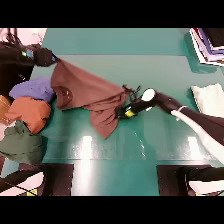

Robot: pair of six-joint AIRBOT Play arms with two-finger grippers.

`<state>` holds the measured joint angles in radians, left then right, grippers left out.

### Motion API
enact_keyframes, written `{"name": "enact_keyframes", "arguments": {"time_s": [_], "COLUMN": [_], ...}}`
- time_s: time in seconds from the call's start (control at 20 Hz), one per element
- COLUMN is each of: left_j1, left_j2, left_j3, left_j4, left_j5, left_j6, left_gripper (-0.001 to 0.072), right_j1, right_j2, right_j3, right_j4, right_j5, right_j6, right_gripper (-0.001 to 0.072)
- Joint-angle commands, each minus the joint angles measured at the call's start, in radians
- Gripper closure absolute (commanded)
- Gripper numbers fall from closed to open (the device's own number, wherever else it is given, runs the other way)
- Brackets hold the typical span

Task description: Fold the shirts.

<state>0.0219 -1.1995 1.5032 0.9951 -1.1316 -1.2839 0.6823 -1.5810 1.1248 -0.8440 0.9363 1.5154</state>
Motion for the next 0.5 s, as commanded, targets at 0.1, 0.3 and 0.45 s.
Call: {"name": "enact_keyframes", "arguments": {"time_s": [0.1, 0.3, 0.45], "left_j1": [0.0, 0.0, 0.0], "left_j2": [0.002, 0.006, 0.094], "left_j3": [0.318, 0.571, 0.592], "left_j4": [0.001, 0.0, 0.001], "left_j5": [-0.089, -0.138, -0.09], "left_j6": [-0.012, -0.034, -0.045], "left_gripper": [0.0683, 0.0683, 0.0683], "right_j1": [-0.242, -0.462, -0.583], "right_j2": [0.306, 0.571, 0.701], "right_j3": [0.01, 0.032, 0.162], "right_j4": [-0.345, -0.362, -0.362], "right_j5": [0.12, 0.146, 0.21], "right_j6": [0.124, 0.114, 0.068], "right_gripper": [0.0697, 0.0697, 0.0697]}}
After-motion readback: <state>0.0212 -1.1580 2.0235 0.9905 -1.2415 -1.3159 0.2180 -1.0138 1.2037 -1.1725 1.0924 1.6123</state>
